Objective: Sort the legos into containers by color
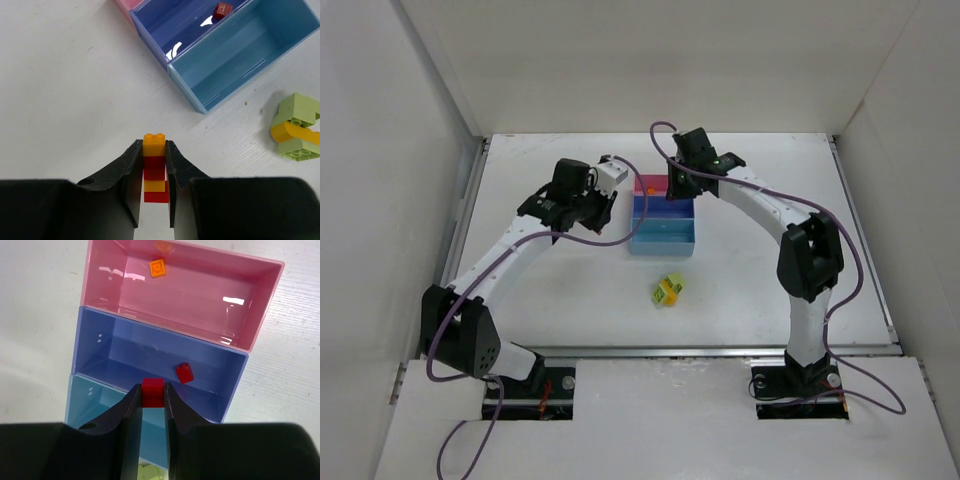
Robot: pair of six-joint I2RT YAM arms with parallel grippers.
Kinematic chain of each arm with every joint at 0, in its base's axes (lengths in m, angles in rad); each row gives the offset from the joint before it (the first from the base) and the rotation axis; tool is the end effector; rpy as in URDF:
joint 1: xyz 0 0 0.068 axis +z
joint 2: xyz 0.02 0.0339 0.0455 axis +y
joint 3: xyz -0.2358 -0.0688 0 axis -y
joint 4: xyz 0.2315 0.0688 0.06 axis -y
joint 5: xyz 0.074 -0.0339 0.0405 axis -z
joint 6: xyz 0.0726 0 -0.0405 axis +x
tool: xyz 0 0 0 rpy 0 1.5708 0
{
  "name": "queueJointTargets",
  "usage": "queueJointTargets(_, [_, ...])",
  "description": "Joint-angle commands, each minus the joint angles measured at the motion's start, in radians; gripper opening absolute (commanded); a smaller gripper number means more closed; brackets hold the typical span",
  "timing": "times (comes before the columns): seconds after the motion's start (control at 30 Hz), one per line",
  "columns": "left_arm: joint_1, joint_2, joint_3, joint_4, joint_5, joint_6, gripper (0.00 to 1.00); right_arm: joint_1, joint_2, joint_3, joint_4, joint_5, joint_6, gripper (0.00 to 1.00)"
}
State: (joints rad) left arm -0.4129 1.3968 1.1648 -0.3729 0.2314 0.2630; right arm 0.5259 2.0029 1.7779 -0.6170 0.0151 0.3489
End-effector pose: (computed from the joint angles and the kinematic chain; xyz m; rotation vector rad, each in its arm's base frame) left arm 0.3022 -0.1506 0.2686 0.8453 2.0060 -0.3371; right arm 0.3944 0.2277 0.2251 -0.2094 2.4397 0.3789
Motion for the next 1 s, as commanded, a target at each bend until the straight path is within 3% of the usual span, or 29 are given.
queueJointTargets(0.0, [0.002, 0.011, 0.059, 0.028, 0.011, -0.011, 0.0, 0.013, -0.065, -0.015, 0.054, 0.0, -0.014, 0.0])
queueJointTargets(0.37, [0.002, 0.021, 0.088, 0.028, 0.011, 0.007, 0.0, 0.013, -0.119, 0.077, 0.037, 0.0, -0.024, 0.0])
queueJointTargets(0.97, [0.002, 0.021, 0.079, 0.028, 0.02, -0.011, 0.0, 0.013, -0.182, 0.037, 0.037, 0.042, -0.033, 0.0])
